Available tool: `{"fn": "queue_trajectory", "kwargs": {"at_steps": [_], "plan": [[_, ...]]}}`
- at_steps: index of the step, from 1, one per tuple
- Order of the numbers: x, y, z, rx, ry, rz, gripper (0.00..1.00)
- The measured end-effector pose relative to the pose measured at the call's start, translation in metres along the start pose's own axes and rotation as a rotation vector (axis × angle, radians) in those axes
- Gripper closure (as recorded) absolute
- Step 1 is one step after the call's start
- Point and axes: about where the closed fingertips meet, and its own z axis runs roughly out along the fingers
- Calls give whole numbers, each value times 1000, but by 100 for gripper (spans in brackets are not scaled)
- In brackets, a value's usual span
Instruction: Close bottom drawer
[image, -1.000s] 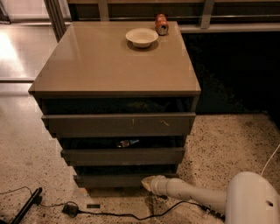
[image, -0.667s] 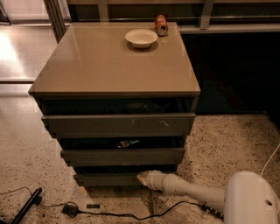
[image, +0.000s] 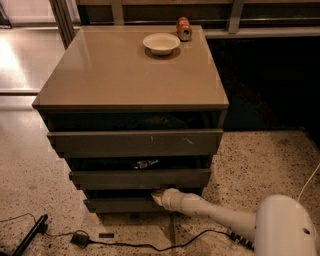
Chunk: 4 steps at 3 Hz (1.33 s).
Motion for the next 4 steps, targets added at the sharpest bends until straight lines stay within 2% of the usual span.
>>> {"fn": "queue_trajectory", "kwargs": {"at_steps": [2, 3, 4], "plan": [[30, 3, -19, -13, 49, 25, 100], [54, 3, -26, -20, 82, 65, 100], [101, -2, -22, -20, 175, 127, 100]]}}
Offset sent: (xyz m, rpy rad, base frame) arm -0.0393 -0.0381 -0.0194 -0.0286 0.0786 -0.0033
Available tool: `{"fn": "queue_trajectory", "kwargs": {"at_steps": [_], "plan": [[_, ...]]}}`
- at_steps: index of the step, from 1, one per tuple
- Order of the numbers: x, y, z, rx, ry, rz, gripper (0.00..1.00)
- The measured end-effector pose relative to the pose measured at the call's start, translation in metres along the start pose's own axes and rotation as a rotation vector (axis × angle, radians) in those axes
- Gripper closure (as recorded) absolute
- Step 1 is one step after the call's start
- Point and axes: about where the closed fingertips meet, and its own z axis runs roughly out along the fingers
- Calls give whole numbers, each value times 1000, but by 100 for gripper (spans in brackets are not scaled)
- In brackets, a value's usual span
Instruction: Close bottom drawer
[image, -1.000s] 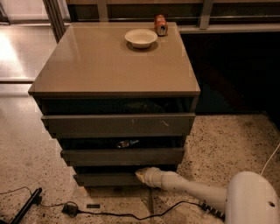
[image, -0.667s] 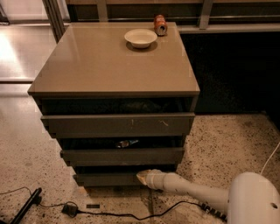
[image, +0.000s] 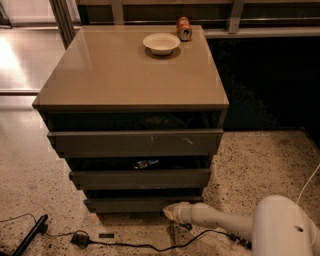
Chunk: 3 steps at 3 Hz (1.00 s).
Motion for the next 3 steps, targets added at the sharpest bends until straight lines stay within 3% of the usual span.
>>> {"fn": "queue_trajectory", "kwargs": {"at_steps": [1, 2, 3], "plan": [[0, 0, 1, -2, 1, 1, 100], [-15, -14, 10, 19, -25, 61, 100], [-40, -20, 12, 45, -69, 64, 100]]}}
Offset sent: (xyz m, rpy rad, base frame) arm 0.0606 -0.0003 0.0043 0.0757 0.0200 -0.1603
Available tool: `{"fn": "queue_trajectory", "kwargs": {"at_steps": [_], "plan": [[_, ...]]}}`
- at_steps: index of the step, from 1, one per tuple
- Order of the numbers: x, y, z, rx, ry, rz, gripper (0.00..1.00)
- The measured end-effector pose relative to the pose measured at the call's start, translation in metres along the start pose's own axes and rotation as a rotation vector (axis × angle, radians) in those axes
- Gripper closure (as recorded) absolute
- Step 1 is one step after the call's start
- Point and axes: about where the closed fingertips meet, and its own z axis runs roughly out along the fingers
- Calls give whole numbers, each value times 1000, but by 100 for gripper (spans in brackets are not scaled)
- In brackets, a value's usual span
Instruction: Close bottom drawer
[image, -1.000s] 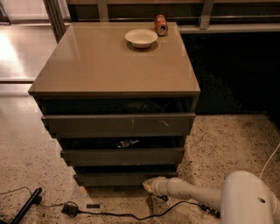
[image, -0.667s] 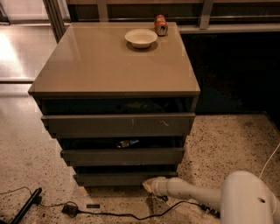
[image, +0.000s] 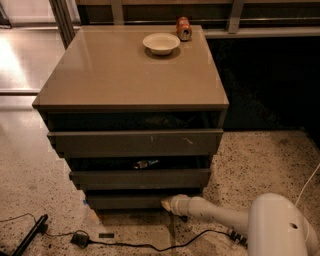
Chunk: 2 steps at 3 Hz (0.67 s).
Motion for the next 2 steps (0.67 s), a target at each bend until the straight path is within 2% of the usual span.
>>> {"fn": "queue_trajectory", "kwargs": {"at_steps": [1, 2], "plan": [[0, 0, 0, 0, 0, 0, 100], [27, -2, -20, -7, 50, 20, 100]]}}
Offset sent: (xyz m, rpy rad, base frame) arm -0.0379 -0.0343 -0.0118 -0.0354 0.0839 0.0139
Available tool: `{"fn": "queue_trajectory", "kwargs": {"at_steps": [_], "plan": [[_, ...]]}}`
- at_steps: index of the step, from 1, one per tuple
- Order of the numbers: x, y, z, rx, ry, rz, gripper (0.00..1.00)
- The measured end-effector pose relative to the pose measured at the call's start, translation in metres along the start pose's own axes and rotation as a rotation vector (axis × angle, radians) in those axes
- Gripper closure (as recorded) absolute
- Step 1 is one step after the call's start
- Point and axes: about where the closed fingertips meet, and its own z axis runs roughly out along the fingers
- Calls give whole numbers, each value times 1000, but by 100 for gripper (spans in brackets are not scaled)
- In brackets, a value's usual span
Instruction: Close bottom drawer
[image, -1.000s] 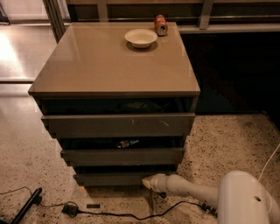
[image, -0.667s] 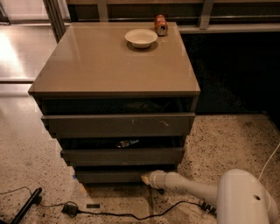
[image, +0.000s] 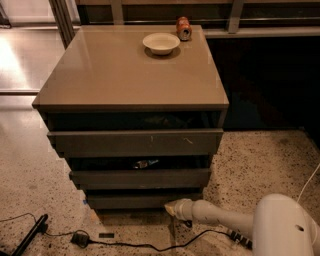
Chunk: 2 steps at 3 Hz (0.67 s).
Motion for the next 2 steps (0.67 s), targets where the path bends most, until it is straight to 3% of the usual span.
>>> {"fn": "queue_trajectory", "kwargs": {"at_steps": [2], "plan": [[76, -8, -54, 18, 48, 116, 100]]}}
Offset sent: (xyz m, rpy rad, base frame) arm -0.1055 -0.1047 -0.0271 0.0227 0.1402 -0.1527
